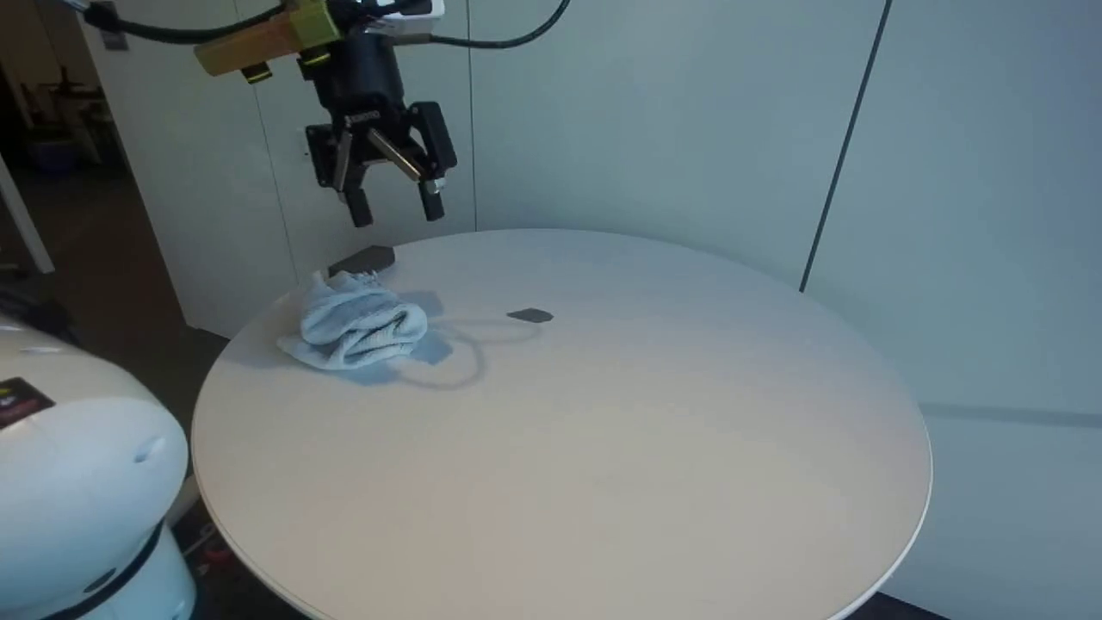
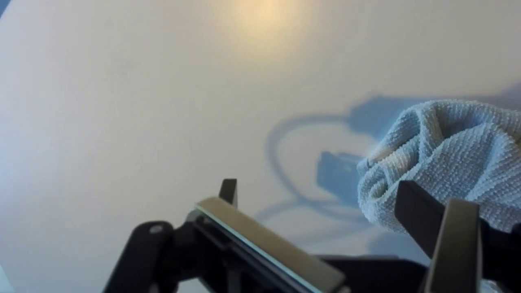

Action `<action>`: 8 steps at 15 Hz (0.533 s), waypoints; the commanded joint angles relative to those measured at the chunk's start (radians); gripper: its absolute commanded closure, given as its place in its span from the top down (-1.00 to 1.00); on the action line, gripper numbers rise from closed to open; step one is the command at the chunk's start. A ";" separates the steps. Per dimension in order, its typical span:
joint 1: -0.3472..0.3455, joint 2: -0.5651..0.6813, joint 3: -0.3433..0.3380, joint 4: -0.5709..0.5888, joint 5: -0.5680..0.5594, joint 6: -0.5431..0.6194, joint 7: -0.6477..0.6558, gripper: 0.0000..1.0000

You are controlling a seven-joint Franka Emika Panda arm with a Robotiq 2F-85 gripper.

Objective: Use the towel to wipe the table.

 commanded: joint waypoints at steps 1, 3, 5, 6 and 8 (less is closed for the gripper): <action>0.071 0.112 -0.020 0.054 0.001 0.165 -0.088 1.00; 0.106 0.172 -0.039 0.047 0.025 0.291 -0.143 1.00; 0.145 0.237 -0.062 0.034 0.065 0.404 -0.206 1.00; 0.167 0.275 -0.073 0.024 0.101 0.445 -0.239 1.00; 0.210 0.334 -0.090 0.011 0.183 0.473 -0.316 1.00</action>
